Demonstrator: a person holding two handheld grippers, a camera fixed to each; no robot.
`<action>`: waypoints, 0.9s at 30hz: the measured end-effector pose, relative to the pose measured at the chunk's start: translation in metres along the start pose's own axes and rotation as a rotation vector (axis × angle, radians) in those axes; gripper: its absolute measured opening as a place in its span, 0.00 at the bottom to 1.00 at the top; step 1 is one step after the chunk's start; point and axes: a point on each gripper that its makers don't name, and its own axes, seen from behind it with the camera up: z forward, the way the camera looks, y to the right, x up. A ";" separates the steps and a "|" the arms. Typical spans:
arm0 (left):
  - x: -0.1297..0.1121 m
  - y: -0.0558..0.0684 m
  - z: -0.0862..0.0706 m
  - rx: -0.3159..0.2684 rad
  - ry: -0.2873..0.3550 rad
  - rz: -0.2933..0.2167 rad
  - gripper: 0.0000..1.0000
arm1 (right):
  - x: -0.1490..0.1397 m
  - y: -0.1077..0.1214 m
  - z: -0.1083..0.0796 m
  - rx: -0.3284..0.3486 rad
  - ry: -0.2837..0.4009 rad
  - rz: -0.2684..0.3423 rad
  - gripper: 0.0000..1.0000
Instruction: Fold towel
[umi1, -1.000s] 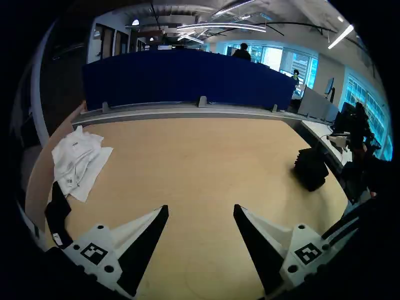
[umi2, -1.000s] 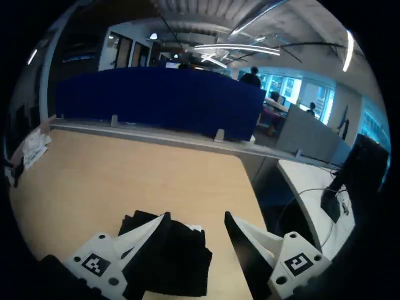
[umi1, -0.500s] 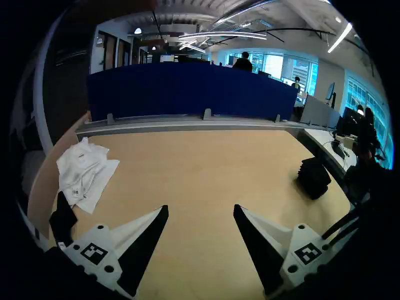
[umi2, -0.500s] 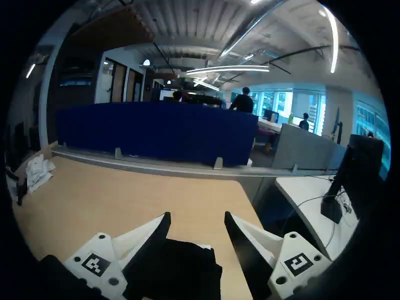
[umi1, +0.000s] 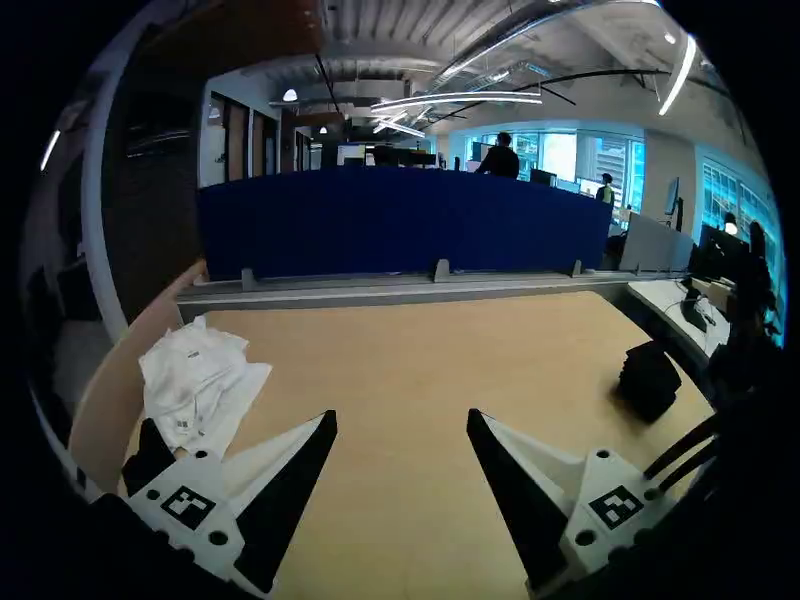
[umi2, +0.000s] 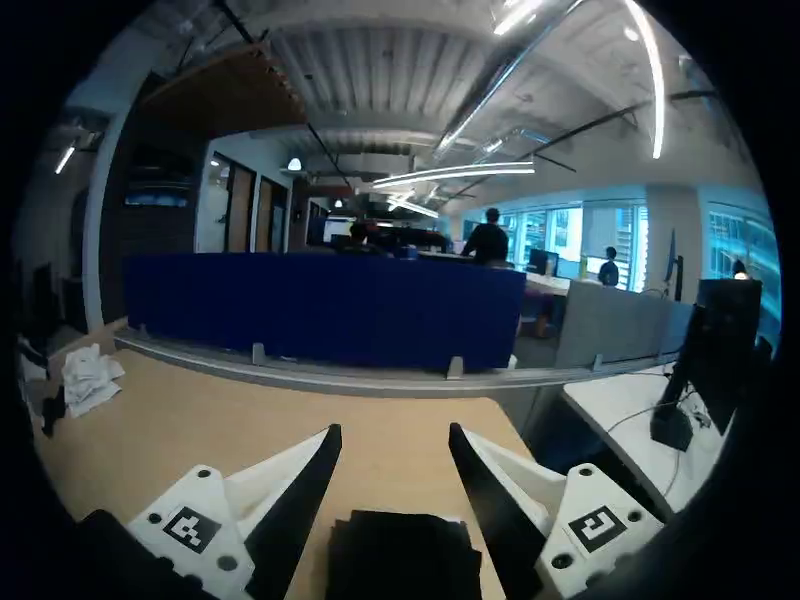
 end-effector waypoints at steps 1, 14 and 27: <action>0.003 -0.002 0.001 0.004 0.011 0.001 0.97 | 0.002 -0.005 -0.001 0.005 0.008 0.003 0.83; 0.041 -0.028 0.007 0.057 0.140 0.001 0.96 | 0.028 -0.080 -0.005 0.042 0.081 -0.009 0.83; 0.075 -0.052 0.001 0.104 0.254 -0.007 0.96 | 0.043 -0.135 -0.004 0.059 0.108 -0.010 0.83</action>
